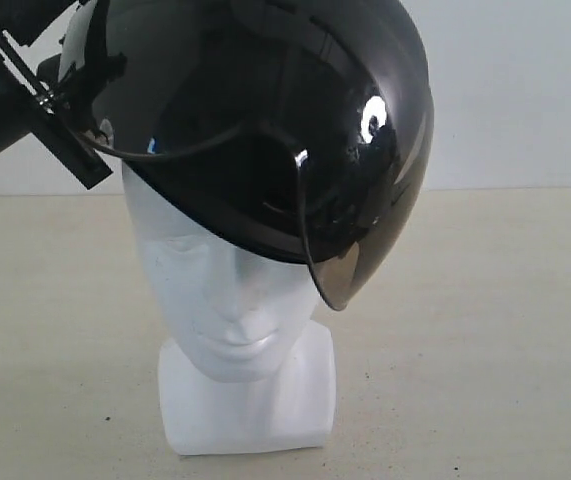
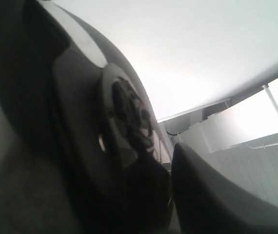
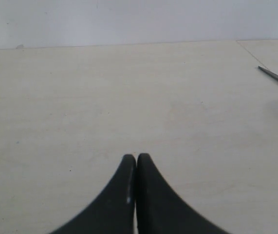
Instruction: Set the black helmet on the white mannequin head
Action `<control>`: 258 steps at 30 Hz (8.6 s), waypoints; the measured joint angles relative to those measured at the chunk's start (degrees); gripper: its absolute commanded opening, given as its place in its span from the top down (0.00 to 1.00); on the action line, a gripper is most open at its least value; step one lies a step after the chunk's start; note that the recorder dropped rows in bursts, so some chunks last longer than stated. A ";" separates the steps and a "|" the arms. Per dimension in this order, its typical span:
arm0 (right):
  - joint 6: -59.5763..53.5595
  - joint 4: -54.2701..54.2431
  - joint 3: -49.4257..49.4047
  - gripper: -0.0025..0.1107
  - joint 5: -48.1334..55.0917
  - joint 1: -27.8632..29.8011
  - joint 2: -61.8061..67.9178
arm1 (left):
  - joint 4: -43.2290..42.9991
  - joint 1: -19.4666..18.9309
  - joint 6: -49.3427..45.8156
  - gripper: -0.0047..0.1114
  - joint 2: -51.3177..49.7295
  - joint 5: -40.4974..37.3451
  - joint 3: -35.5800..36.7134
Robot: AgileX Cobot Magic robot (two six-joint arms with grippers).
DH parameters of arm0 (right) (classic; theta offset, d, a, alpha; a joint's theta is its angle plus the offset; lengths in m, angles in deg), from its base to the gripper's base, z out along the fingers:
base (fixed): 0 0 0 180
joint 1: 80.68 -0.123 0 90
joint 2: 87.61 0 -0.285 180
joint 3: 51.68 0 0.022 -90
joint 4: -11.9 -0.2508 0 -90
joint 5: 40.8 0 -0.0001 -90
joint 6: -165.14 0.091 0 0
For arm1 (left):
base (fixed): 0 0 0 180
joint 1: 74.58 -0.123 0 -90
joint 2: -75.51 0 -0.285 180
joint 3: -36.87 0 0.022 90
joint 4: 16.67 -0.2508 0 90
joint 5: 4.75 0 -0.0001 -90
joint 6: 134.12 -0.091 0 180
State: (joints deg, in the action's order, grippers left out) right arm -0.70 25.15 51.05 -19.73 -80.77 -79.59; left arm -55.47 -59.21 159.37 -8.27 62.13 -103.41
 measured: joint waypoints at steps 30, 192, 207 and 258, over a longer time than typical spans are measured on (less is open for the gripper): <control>0.00 0.00 0.00 0.98 0.00 0.00 0.00 | 2.19 -2.79 -3.46 0.92 0.64 6.24 9.09; 9.55 -8.32 44.11 0.98 13.36 0.00 24.28 | -60.97 -5.29 -1.18 0.92 48.57 -62.01 0.12; 3.13 -9.60 47.89 0.98 26.59 0.00 34.19 | -61.08 -5.29 -20.04 0.92 37.79 -47.24 -2.84; 2.99 -9.64 47.89 0.98 26.48 0.00 34.19 | 45.54 -5.16 -116.87 0.92 40.47 -101.42 -22.31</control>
State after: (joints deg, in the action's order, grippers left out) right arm 2.29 15.50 98.95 6.75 -80.77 -45.39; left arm -9.93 -64.37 42.50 32.20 -39.29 -125.72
